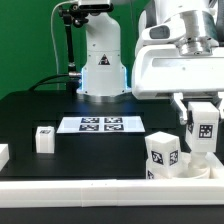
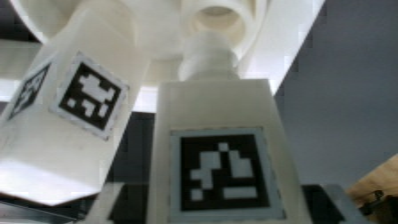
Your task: Assemble stool
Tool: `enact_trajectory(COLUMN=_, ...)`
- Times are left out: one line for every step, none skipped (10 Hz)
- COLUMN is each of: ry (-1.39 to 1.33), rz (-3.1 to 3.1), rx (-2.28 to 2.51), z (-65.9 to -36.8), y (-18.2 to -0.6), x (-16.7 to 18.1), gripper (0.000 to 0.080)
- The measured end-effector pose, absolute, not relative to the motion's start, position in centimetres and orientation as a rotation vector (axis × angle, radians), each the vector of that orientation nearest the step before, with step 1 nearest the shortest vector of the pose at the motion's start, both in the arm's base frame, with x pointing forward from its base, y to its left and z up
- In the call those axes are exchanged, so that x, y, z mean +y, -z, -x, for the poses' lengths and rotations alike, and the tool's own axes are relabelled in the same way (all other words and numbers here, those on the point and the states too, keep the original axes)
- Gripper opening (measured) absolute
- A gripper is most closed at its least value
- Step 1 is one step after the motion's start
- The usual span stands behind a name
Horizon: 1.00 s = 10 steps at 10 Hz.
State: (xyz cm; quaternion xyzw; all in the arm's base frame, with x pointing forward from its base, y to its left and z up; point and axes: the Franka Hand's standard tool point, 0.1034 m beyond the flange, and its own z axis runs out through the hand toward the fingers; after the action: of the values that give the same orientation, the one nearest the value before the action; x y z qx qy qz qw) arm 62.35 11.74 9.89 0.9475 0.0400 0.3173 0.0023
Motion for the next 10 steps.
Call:
enact_trajectory(ry=-0.981, rz=-2.977, rx=0.135, z=-61.76, y=-9.52, x=12.01, gripper=0.0338)
enact_trajectory(ry=-0.979, rz=-2.977, rx=0.14, z=-61.47, y=-9.36, x=12.1, gripper=0.0338)
enact_trajectory(ry=-0.978, rz=-2.976, rx=0.145, z=-61.52, y=-9.35, x=12.08, gripper=0.0338)
enact_trajectory(ry=-0.978, rz=-2.974, rx=0.148, z=-61.6, y=-9.33, x=12.09, gripper=0.0338)
enact_trajectory(ry=-0.978, rz=-2.974, rx=0.15, z=-61.65, y=-9.34, x=12.09, gripper=0.0338)
enact_trajectory(ry=-0.976, rz=-2.973, rx=0.153, z=-61.77, y=-9.33, x=12.05, gripper=0.0338)
enact_trajectory(ry=-0.976, rz=-2.969, rx=0.162, z=-62.06, y=-9.33, x=11.97, gripper=0.0338)
enact_trajectory(ry=-0.977, rz=-2.967, rx=0.169, z=-62.25, y=-9.28, x=11.94, gripper=0.0338)
enact_trajectory(ry=-0.975, rz=-2.964, rx=0.172, z=-62.33, y=-9.15, x=11.85, gripper=0.0338)
enact_trajectory(ry=-0.971, rz=-2.964, rx=0.175, z=-62.35, y=-8.89, x=11.85, gripper=0.0338)
